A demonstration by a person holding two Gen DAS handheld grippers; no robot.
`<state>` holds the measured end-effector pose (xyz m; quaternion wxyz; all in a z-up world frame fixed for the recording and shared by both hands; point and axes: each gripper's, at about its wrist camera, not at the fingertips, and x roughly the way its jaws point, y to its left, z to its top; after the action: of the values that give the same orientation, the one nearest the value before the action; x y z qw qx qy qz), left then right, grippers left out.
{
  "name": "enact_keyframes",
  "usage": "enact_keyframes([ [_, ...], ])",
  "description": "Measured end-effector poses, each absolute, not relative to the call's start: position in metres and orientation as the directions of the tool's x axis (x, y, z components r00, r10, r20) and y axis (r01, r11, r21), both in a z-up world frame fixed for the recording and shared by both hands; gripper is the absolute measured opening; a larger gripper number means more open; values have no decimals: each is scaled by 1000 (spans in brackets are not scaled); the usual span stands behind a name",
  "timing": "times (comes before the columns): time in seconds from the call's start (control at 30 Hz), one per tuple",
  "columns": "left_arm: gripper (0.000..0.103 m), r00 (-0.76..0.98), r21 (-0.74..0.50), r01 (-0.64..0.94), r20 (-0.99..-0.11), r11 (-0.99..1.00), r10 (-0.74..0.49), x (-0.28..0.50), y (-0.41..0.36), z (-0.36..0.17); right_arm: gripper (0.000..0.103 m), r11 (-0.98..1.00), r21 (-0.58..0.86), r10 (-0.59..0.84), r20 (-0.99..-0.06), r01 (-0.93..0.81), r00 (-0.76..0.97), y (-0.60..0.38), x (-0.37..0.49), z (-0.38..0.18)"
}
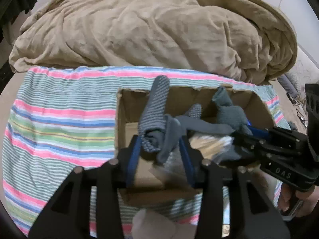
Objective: Organize objects
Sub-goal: 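Lower the grey gloves into the box and open the right gripper, then grasp the white socks with the left gripper while the right gripper grasps the snack bag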
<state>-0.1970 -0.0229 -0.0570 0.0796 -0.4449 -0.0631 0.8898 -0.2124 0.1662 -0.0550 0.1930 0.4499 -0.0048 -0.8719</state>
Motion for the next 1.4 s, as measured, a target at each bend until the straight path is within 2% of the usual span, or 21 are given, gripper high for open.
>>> enact_keyframes([
  [0.07, 47, -601, -176, -81, -776, -981, 189, -191, -24, -52, 34, -926, 186, -341, -781, 327, -524, 168, -210, -53],
  [0.17, 68, -624, -179, -74, -759, -981, 186, -181, -24, -42, 42, -928, 185, -339, -779, 323, -527, 169, -205, -49],
  [0.27, 69, -645, -187, -80, -739, -979, 194, -171, -24, -27, 53, -925, 188, -348, -770, 330, -535, 170, -197, -42],
  [0.33, 69, -657, -185, -80, -729, -980, 191, -165, -23, -19, 65, -927, 181, -341, -769, 327, -540, 170, -192, -38],
  [0.67, 75, -699, -197, -102, -683, -975, 211, -128, -18, 19, 68, -931, 166, -332, -754, 323, -567, 179, -160, -14],
  [0.77, 76, -698, -212, -105, -680, -972, 224, -118, -16, 22, 73, -934, 165, -328, -744, 316, -582, 183, -150, -6],
  [1.07, 76, -694, -225, -101, -682, -969, 231, -86, -14, 24, 83, -935, 149, -324, -725, 321, -608, 194, -118, 13],
  [1.2, 84, -687, -235, -93, -689, -968, 233, -74, -15, 20, 86, -936, 143, -322, -716, 322, -620, 198, -104, 18],
  [1.4, 85, -668, -222, -92, -709, -971, 226, -63, -16, 5, 87, -942, 136, -306, -719, 306, -624, 209, -87, 14],
])
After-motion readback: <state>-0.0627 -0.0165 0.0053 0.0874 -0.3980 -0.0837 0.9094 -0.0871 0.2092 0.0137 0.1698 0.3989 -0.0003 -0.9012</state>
